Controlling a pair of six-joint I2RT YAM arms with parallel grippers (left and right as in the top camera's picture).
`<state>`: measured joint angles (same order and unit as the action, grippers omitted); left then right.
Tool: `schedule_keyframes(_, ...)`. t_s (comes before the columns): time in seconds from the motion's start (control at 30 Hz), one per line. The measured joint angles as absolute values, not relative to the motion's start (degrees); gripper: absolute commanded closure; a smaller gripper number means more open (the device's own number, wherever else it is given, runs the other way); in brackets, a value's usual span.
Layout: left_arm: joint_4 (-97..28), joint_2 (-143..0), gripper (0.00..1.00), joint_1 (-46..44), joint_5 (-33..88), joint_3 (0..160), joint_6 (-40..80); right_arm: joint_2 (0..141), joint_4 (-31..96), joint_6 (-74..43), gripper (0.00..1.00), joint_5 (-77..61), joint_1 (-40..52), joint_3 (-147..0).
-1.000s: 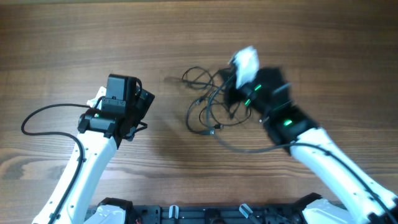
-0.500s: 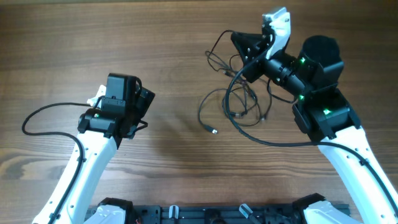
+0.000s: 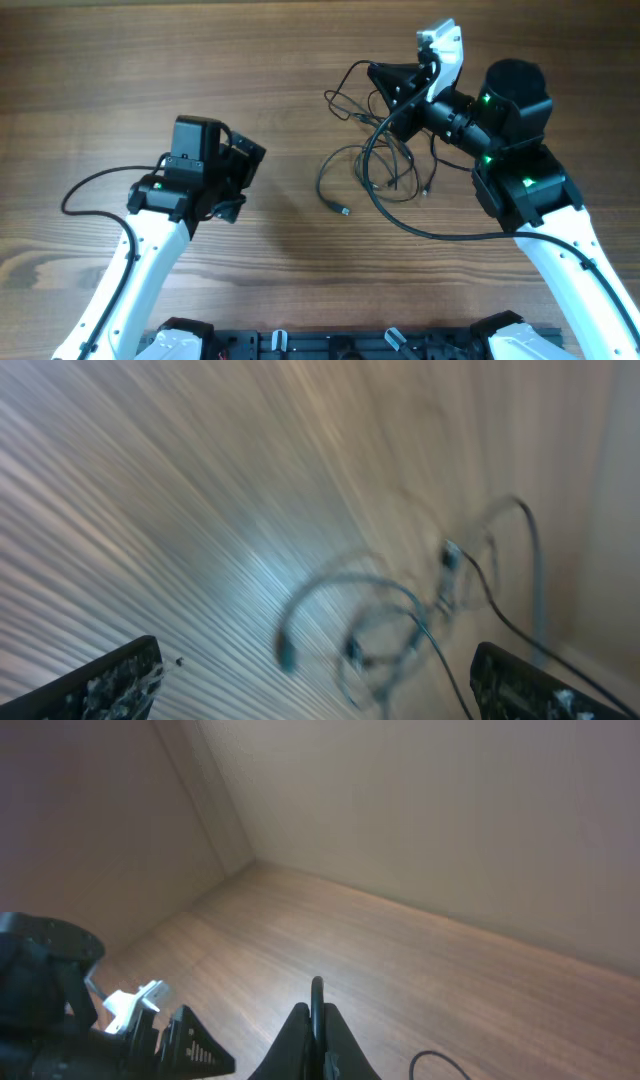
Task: Untangle cables
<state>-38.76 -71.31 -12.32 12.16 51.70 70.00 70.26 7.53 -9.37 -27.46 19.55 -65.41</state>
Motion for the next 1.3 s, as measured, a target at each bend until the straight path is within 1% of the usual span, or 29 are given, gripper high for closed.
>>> schedule_keyframes(0.1, -33.21, -71.99, 0.01, -17.19, 14.81, 51.70, 72.62, 70.26, 9.74, -9.37, 0.96, -27.49, 19.55, -65.41)
schedule_keyframes(0.13, -30.00, -72.66, 0.07, -19.68, 15.20, 51.68, 74.06, 70.26, 10.39, -9.34, 0.96, -27.49, 19.55, -65.41)
schedule_keyframes(0.2, -23.70, -74.50, 0.10, -23.90, 15.81, 51.70, 75.90, 70.24, 11.55, -9.34, 0.96, -27.66, 19.55, -65.41)
schedule_keyframes(0.23, -20.67, -75.44, 0.10, -25.56, 15.77, 51.70, 76.64, 70.15, 12.03, -9.34, 0.96, -27.79, 19.55, -65.41)
schedule_keyframes(0.33, -11.99, -79.29, 0.04, -29.74, 15.20, 51.77, 78.37, 69.32, 12.95, -9.34, 0.96, -28.51, 19.55, -65.41)
schedule_keyframes(0.47, -4.10, -86.83, 0.04, -33.06, 14.02, 51.68, 85.52, 65.58, 13.91, -9.34, 0.96, -28.73, 19.55, -65.41)
schedule_keyframes(0.57, 9.17, -94.43, 0.01, -34.48, 13.89, 51.33, 89.49, 62.59, 15.00, -9.39, 0.96, -28.95, 19.55, -65.41)
schedule_keyframes(0.6, 11.84, -95.88, 0.01, -34.87, 14.06, 51.51, 90.02, 62.08, 15.55, -9.61, 0.96, -28.99, 19.57, -65.43)
schedule_keyframes(0.63, 17.06, -97.97, 0.01, -35.55, 14.33, 51.35, 90.48, 61.82, 16.19, -9.85, 0.96, -29.08, 19.55, -65.43)
schedule_keyframes(0.67, 20.36, -99.46, 0.03, -36.21, 14.70, 51.40, 90.83, 61.76, 16.78, -10.02, 0.96, -29.12, 19.55, -65.43)
schedule_keyframes(0.7, 22.50, -100.36, 0.08, -36.69, 14.81, 51.37, 91.07, 61.76, 17.50, -10.24, 0.96, -29.15, 19.55, -65.43)
schedule_keyframes(0.73, 24.14, -101.03, 0.42, -37.12, 14.94, 51.37, 91.37, 61.76, 18.44, -10.28, 0.96, -29.15, 19.55, -65.43)
schedule_keyframes(0.77, 26.46, -102.00, 0.59, -38.13, 15.11, 51.37, 91.55, 61.76, 19.07, -10.46, 0.96, -29.15, 19.55, -65.43)
schedule_keyframes(0.8, 27.03, -102.13, 0.74, -38.52, 15.16, 51.37, 92.07, 61.76, 19.29, -10.46, 0.96, -29.15, 19.55, -65.43)
schedule_keyframes(0.9, 24.01, -102.17, 0.96, -39.38, 15.35, 51.62, 92.07, 61.76, 19.38, -10.46, 0.96, -28.91, 19.55, -65.43)
schedule_keyframes(0.93, 21.17, -102.17, 0.96, -39.48, 15.57, 51.70, 92.14, 61.76, 19.59, -10.46, 0.96, -28.23, 19.55, -65.43)
schedule_keyframes(1.13, -7.62, -102.28, 0.96, -39.00, 16.21, 52.03, 92.05, 61.76, 20.73, -12.71, 0.96, -17.78, 19.44, -65.41)
schedule_keyframes(1.23, -16.53, -102.28, 0.96, -37.82, 16.19, 51.99, 90.52, 61.78, 18.41, -14.39, 0.96, -8.97, 18.37, -65.39)
schedule_keyframes(1.3, -21.63, -102.17, 0.96, -36.53, 16.43, 52.36, 87.85, 61.82, 13.41, -15.22, 0.96, -0.80, 16.34, -65.30)
